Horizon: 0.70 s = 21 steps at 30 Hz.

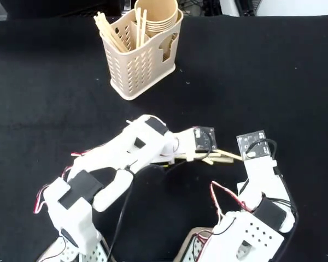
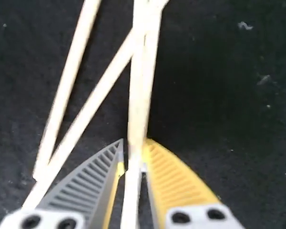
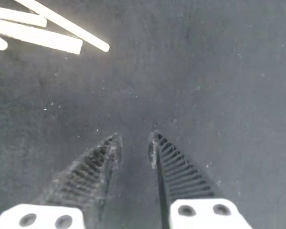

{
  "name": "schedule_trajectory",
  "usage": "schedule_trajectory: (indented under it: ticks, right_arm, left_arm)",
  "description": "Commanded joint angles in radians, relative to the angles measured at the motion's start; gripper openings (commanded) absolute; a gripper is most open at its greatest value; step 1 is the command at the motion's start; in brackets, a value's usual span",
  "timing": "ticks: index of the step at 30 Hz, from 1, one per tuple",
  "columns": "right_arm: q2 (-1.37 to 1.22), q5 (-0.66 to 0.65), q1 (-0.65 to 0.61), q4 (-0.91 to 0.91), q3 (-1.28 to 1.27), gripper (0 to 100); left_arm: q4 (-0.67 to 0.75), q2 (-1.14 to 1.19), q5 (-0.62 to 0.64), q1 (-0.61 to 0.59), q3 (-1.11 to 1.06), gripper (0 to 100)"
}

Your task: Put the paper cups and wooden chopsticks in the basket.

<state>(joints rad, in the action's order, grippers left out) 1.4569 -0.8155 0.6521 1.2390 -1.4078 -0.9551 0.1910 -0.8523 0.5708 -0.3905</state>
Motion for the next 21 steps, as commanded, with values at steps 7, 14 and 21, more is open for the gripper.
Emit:
schedule_trajectory:
  ticks: [7, 14, 21]
  right_arm:
    - [0.007, 0.011, -0.032, -0.006, 0.013, 11.0]
    - [0.007, 0.035, -0.037, -0.006, 0.013, 11.0]
    - [0.001, 0.11, -0.083, -0.104, 0.013, 11.0]
  left_arm:
    - [-0.04, -0.384, -0.003, 0.004, -0.271, 3]
    - [-0.1, -0.66, -0.005, -0.035, -0.472, 3]
    - [-0.33, -1.014, -0.005, -0.084, -0.45, 3]
